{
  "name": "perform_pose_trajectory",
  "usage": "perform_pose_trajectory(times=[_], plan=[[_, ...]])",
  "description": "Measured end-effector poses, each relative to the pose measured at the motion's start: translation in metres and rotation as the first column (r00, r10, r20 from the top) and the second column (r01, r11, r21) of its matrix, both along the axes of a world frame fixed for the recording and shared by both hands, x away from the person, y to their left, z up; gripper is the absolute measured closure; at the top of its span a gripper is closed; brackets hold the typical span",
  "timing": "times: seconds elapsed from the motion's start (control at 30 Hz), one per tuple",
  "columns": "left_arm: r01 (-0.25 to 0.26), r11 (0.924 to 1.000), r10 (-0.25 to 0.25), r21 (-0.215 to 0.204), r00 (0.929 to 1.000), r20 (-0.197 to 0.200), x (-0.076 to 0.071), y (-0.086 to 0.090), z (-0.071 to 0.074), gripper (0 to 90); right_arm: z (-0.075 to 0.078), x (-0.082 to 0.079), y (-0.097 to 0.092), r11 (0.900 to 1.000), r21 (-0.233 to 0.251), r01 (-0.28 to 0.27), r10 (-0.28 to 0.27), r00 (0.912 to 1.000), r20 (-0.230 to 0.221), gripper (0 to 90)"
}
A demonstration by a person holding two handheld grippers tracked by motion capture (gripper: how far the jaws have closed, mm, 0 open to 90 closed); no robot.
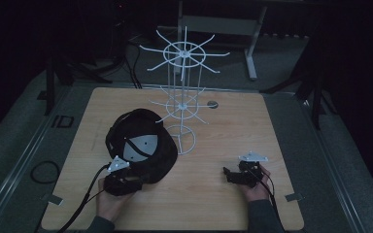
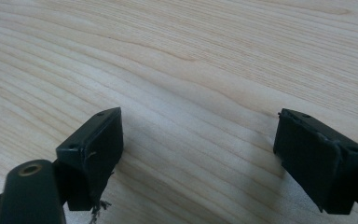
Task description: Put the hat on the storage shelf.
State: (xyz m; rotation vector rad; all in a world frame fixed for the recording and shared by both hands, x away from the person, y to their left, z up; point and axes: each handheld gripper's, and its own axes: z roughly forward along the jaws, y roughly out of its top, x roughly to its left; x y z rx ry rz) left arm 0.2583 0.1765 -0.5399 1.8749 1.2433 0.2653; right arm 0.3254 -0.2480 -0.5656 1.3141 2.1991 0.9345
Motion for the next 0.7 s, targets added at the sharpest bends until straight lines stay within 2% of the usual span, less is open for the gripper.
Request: perform_pose_trajectory(times=[0.1,0.17,0.37,0.57,0.7], plan=[[0.008,0.9999,-0.008,0.015,1.0,-0.004,0.004,-0.008,-0.002,42.0,0.0,0.0,0.0,1.0,0.0,0.0,0.0,1.0,0.0,15.5],[0.005,1.0,-0.005,-0.006,0.9998,-0.017,0.006,-0.013,-0.005,42.7,0.0,0.0,0.0,1.0,0.0,0.0,0.0,1.0,0.0,15.5],[-0.015,0.9998,0.014,-0.011,0.9989,-0.044,0.01,-0.019,-0.015,45.0,0.0,0.0,0.0,1.0,0.0,0.0,0.0,1.0,0.0,15.5],[-0.051,0.9966,0.049,-0.065,0.9982,-0.035,0.014,-0.019,-0.014,50.8,0.0,0.0,0.0,1.0,0.0,0.0,0.0,1.0,0.0,15.5],[-0.073,0.9938,0.07,-0.084,0.9967,-0.041,0.018,-0.016,-0.013,54.9,0.0,0.0,0.0,1.0,0.0,0.0,0.0,1.0,0.0,15.4]])
